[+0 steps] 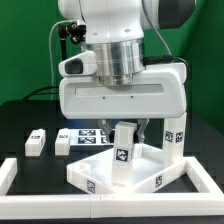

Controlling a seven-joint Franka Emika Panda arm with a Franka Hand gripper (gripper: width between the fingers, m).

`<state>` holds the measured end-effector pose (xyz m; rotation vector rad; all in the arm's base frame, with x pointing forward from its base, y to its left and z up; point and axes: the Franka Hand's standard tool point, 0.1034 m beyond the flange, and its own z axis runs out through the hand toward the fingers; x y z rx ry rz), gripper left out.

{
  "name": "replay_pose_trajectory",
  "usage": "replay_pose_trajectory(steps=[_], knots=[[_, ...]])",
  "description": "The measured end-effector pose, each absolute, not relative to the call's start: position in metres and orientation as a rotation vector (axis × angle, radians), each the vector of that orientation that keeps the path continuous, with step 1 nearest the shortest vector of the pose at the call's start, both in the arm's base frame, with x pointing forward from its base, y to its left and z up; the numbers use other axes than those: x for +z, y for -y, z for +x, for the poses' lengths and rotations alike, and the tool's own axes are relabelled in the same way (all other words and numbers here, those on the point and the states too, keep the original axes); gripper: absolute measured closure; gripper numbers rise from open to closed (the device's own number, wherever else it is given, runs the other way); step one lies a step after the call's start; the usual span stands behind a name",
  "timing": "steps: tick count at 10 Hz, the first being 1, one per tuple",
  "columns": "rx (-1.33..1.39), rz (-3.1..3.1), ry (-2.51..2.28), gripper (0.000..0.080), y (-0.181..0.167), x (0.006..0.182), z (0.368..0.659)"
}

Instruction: Assemble desk

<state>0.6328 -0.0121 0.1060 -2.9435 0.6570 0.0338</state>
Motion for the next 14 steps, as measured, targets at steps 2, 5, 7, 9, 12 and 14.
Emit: replay_pose_trajectory(steps=[2, 5, 7, 9, 12, 14], knots=[[0.046, -2.895, -0.845, 0.051, 0.012, 0.105, 0.633], [0.086, -2.617, -1.493, 0.051, 0.023, 0.105, 0.634], [0.107, -2.404, -1.815, 0.0509, 0.028, 0.104, 0.635], [0.13, -2.075, -2.113, 0.0509, 0.025, 0.103, 0.638], [0.122, -1.875, -2.269, 0.0509, 0.022, 0.103, 0.635], [0.133, -1.807, -2.322, 0.0509, 0.021, 0.103, 0.635]])
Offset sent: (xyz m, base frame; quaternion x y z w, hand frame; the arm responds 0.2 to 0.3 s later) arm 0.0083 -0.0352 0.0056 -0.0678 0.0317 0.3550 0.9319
